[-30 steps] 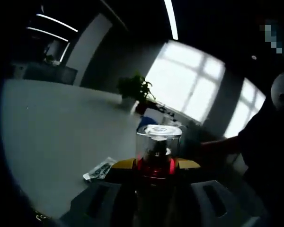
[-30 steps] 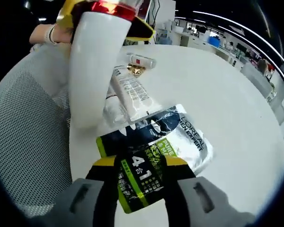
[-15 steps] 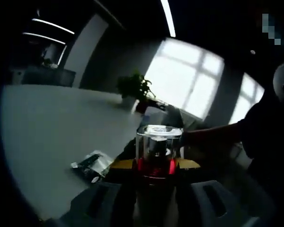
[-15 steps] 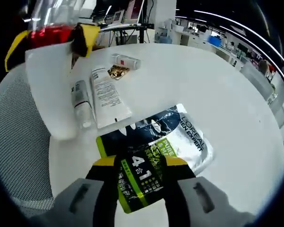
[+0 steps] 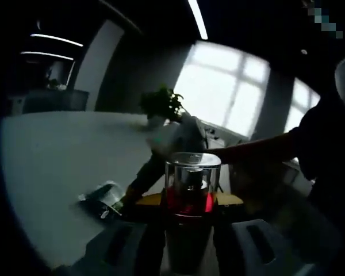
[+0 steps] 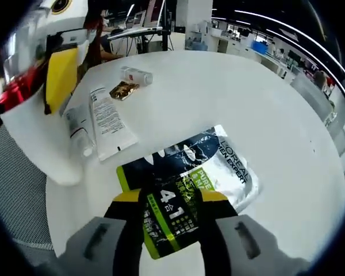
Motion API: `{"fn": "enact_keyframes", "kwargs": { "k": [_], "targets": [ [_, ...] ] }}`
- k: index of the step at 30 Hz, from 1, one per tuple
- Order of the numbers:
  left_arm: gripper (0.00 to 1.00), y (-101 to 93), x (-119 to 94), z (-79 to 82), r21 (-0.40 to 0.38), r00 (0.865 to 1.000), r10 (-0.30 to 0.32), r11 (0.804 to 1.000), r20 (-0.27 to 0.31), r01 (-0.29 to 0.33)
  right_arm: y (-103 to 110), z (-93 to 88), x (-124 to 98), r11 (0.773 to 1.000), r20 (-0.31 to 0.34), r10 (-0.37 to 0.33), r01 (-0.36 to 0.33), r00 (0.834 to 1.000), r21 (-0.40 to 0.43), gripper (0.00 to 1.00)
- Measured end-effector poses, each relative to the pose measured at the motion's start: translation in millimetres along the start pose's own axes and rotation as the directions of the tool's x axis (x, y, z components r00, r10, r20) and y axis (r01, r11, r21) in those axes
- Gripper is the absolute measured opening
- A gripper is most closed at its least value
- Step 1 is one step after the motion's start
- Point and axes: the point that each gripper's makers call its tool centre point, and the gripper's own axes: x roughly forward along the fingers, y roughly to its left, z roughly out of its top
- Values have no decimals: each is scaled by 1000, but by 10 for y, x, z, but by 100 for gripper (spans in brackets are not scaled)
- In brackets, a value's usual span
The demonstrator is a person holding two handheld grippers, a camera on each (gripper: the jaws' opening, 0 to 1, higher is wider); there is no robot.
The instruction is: Arrange the skincare products in the storage area until every visible bottle or jar stands upright without overlapping.
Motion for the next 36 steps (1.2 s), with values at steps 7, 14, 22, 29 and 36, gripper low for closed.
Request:
{"fn": "enact_keyframes", "kwargs": {
  "k": [7,14,22,29,36],
  "targets": [
    [27,8,70,-8,20,1000,-4,1000,-5,4,-11,5,10,1000,-17,-2,2,1000,5,37],
    [27,7,84,-40,25,1000,3,1000,-11,-3,23,-20,-121,993,-1,-13,13,1000,121,42],
    [27,6,87,-70,43,1000,7,999,-21,-6,12,332,-911,941,276,-177,81,945,328,40],
    [27,22,95,-91,52,1000,14,999,-24,-13,230,585,-1412,916,428,-222,36,876,401,38],
    [27,7,116,-99,45,1000,19,999,-14,-18,519,829,-1506,927,506,-187,-20,842,375,34]
  ]
}}
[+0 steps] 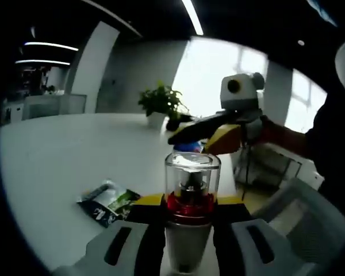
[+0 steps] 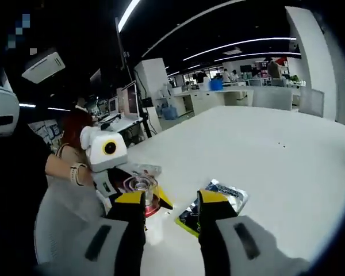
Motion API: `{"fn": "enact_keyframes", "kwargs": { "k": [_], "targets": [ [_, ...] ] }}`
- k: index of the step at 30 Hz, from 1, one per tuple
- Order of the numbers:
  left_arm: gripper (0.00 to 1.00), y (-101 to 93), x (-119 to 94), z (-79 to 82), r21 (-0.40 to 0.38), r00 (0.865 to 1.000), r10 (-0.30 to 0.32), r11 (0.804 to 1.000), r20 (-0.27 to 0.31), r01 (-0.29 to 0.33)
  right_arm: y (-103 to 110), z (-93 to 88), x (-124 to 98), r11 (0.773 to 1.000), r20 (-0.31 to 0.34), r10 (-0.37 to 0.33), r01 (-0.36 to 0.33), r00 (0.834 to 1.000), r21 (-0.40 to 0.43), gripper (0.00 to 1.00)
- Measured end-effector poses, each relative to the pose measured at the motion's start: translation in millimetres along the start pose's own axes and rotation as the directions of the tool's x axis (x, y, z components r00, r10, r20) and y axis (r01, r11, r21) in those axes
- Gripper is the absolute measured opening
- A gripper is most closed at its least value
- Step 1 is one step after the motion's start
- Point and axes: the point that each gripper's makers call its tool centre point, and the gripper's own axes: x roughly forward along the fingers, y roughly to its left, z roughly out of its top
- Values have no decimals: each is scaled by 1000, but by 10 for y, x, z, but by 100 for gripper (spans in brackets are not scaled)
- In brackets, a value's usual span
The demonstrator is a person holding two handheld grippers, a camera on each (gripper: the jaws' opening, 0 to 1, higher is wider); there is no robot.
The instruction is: Arrange the skincare products in the storage area until every visible bottle or jar stands upright without overlapping.
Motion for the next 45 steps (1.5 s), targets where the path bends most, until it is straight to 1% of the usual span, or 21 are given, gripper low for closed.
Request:
{"fn": "enact_keyframes", "kwargs": {
  "k": [1,2,3,4,6,9,11,12,15,17,18,20,26,31,34,36,38,39,41,43,45],
  "targets": [
    [27,6,0,-4,-2,1000,4,1000,0,-4,74,43,21,999,34,30,-31,999,38,37],
    [27,8,1,-7,-5,1000,7,1000,1,-7,130,74,30,995,64,51,-56,997,77,44],
    [27,11,8,-15,-3,1000,10,1000,-1,-10,161,97,36,991,89,60,-70,994,114,46],
    [27,6,13,-15,-3,1000,8,1000,0,-8,183,102,43,991,98,62,-73,993,109,44],
    [27,-6,28,-16,4,1000,5,1000,-2,-5,190,81,97,994,93,57,-65,994,87,39],
    [27,-17,54,-12,4,1000,3,1000,4,-3,180,14,211,995,69,63,-68,996,73,42],
    [27,-29,71,-14,3,1000,-2,1000,7,2,203,-17,257,994,65,74,-79,995,76,41],
    [27,-37,79,-13,2,1000,-5,1000,9,5,226,-38,289,995,59,76,-80,995,63,40],
    [27,-70,109,-12,14,1000,-17,1000,12,17,171,-102,331,997,33,72,-73,997,34,37],
    [27,-75,118,-7,17,1000,-23,1000,17,23,165,-106,323,996,39,79,-80,996,37,36],
    [27,-75,121,-6,17,1000,-26,1000,18,25,178,-90,319,996,46,85,-87,995,22,34],
    [27,-70,128,4,24,999,-31,999,25,31,156,-79,307,998,48,68,-67,996,-20,32],
    [28,-79,126,7,74,999,-40,996,21,39,197,-77,291,997,63,47,-43,997,-57,31],
    [28,-76,129,14,118,999,-26,993,23,23,251,-81,294,991,47,31,-25,998,-135,30],
    [29,-71,129,18,133,1000,-20,991,18,17,279,-102,306,981,38,17,-10,999,-194,30],
    [29,-72,125,33,148,1000,-16,989,18,13,299,-117,308,980,34,11,-4,999,-199,30],
    [33,-58,114,67,141,1000,-13,990,27,9,314,-132,297,978,34,7,0,999,-210,30],
    [39,-25,114,73,135,1000,-3,991,21,0,322,-134,295,976,31,4,3,1000,-218,30],
    [46,-6,106,9,122,1000,-7,992,-27,10,330,-139,292,973,24,-1,7,1000,-230,29],
    [47,-16,99,-36,163,998,-13,986,-57,22,324,-141,289,974,19,-17,21,1000,-227,29],
    [48,-46,104,-103,175,996,-20,984,-93,36,326,-146,285,971,22,-35,39,999,-236,29]
  ]
}}
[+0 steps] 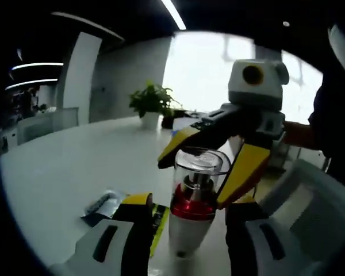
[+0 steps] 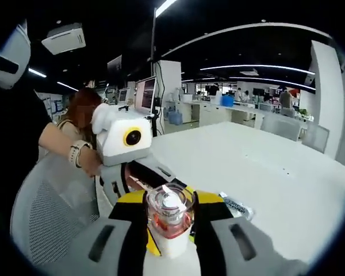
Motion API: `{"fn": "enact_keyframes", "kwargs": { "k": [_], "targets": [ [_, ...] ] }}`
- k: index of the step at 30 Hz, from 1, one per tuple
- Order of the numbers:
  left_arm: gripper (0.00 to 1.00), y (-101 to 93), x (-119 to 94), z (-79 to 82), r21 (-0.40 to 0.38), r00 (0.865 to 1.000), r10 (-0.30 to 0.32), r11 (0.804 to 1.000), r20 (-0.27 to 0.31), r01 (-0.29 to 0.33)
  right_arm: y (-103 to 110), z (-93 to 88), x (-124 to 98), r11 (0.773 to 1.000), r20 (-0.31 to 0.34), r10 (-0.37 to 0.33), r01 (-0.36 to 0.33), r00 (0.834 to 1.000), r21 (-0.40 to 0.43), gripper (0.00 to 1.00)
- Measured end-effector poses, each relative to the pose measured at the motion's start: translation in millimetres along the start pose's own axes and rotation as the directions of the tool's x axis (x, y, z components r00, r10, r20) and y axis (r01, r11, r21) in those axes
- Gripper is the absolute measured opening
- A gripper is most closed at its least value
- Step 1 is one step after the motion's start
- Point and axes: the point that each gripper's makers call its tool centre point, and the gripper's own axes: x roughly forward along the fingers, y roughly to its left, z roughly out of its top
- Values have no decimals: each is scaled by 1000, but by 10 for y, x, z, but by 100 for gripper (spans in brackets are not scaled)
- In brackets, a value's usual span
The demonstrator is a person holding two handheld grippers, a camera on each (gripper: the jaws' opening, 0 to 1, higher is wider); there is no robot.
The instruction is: Arrange the skincare products in the storage area until every visible bottle or jar stands upright without overlapping.
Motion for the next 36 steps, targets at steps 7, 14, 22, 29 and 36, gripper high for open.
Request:
{"fn": "enact_keyframes", "kwargs": {
  "k": [7,14,22,29,36],
  "targets": [
    [30,-22,-7,-74,5,999,-26,1000,-34,26,-64,-13,-22,995,-23,-85,86,996,48,30],
    [28,-15,-2,-82,28,997,-57,998,-52,58,-94,-9,-34,993,-26,-90,92,996,73,31],
    [31,-16,1,-105,33,996,-52,998,-71,55,-109,-15,-61,992,-38,-78,82,996,94,32],
    [49,27,-84,-199,-10,992,-16,1000,-128,14,-158,-32,-210,988,-56,-85,91,995,128,60],
    [63,82,-399,-323,-41,974,65,996,-219,-75,-25,-169,-328,991,-150,-73,89,986,104,77]
  ]
}}
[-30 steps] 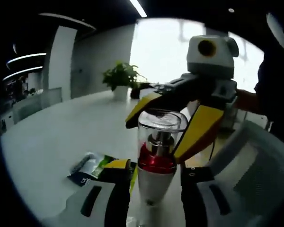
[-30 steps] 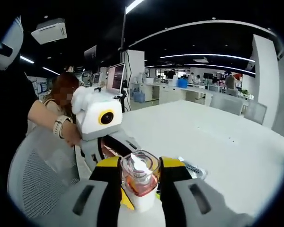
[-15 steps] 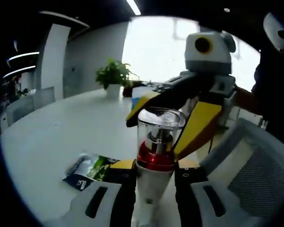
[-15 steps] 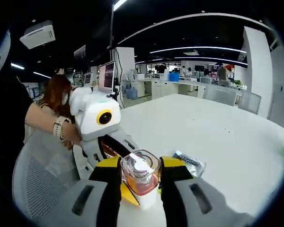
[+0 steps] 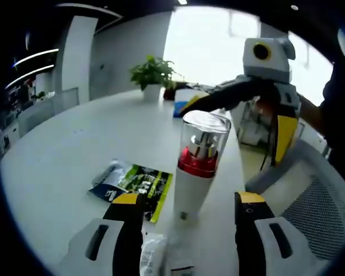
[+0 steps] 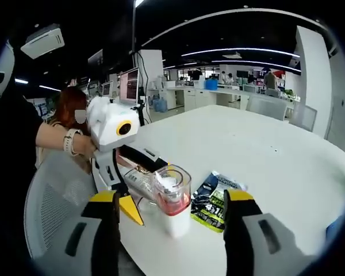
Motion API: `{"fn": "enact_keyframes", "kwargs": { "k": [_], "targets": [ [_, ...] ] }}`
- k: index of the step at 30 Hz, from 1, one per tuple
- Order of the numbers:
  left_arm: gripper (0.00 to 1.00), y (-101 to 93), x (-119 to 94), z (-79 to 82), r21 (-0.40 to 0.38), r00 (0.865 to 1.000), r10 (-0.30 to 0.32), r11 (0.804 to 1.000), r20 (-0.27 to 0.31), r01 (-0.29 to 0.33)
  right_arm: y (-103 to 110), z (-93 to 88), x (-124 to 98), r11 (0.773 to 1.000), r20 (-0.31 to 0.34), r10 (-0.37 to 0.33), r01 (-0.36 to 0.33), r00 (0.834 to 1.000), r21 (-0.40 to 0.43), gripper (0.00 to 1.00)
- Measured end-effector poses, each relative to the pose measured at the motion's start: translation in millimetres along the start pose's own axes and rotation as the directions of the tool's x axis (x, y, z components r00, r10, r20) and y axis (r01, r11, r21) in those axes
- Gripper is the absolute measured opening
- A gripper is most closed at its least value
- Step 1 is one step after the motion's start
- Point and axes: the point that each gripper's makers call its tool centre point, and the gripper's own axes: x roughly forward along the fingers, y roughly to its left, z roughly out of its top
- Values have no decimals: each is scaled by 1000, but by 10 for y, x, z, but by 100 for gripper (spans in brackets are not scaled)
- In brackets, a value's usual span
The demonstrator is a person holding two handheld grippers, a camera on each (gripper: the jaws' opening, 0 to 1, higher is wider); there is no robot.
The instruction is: Arrange the skincare products in the storage area until every visible bottle or jar stands upright without overlapping.
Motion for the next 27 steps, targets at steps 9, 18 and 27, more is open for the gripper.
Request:
{"fn": "enact_keyframes", "kwargs": {
  "k": [9,18,27],
  "targets": [
    [78,138,-391,-161,-31,997,52,998,-63,-54,211,-142,-13,1000,-85,-18,15,996,-27,87],
    [93,185,-802,-299,-71,991,117,990,-70,-122,328,-109,9,999,-111,-47,47,993,-6,99],
    [97,276,-1334,-304,-117,967,255,960,-27,-256,311,-48,-47,992,-102,-119,123,988,39,99]
  ]
}}
